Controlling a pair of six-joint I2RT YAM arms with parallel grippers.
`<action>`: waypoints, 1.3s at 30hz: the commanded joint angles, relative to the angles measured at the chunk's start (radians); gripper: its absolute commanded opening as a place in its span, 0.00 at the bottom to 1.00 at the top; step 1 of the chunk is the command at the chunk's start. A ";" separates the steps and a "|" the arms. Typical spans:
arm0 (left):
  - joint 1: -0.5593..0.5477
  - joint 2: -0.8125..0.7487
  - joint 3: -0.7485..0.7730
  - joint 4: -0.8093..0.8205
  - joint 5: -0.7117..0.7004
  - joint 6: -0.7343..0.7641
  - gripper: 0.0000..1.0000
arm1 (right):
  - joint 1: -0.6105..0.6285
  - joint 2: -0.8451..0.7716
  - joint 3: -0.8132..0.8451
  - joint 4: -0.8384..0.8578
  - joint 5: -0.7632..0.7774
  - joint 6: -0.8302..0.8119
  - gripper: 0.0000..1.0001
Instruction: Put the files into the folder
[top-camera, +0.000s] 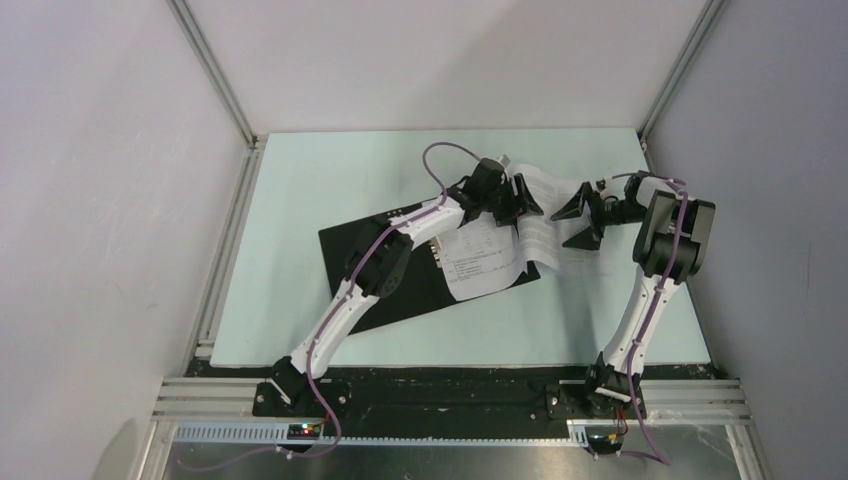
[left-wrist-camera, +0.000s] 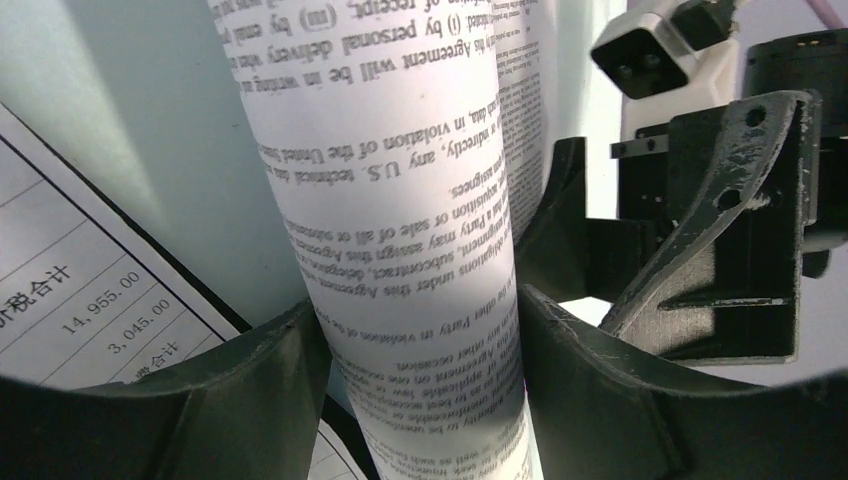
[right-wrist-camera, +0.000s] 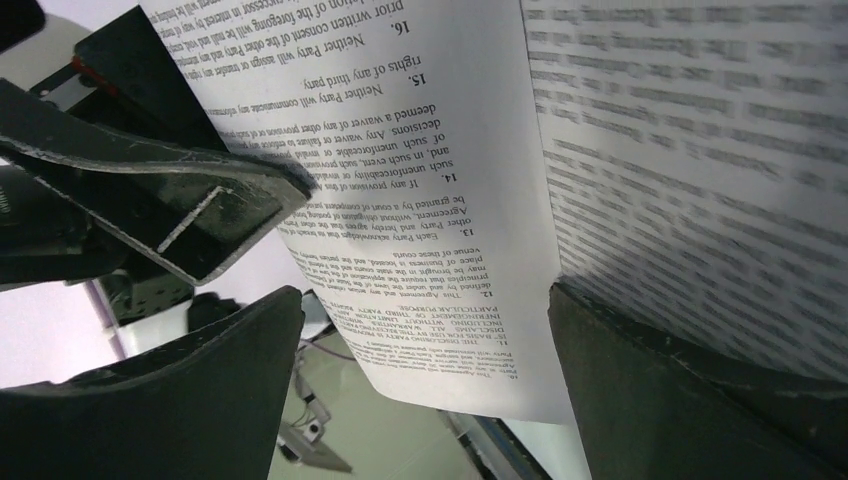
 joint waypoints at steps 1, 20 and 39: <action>0.000 -0.009 -0.023 0.020 0.079 -0.046 0.71 | 0.035 0.057 0.018 0.045 -0.100 0.036 0.99; 0.004 -0.004 -0.045 0.093 0.142 -0.116 0.70 | -0.040 -0.008 -0.015 0.008 -0.107 -0.031 0.99; -0.001 -0.012 0.023 0.127 0.091 -0.115 0.59 | -0.139 -0.241 -0.257 -0.065 0.105 0.012 1.00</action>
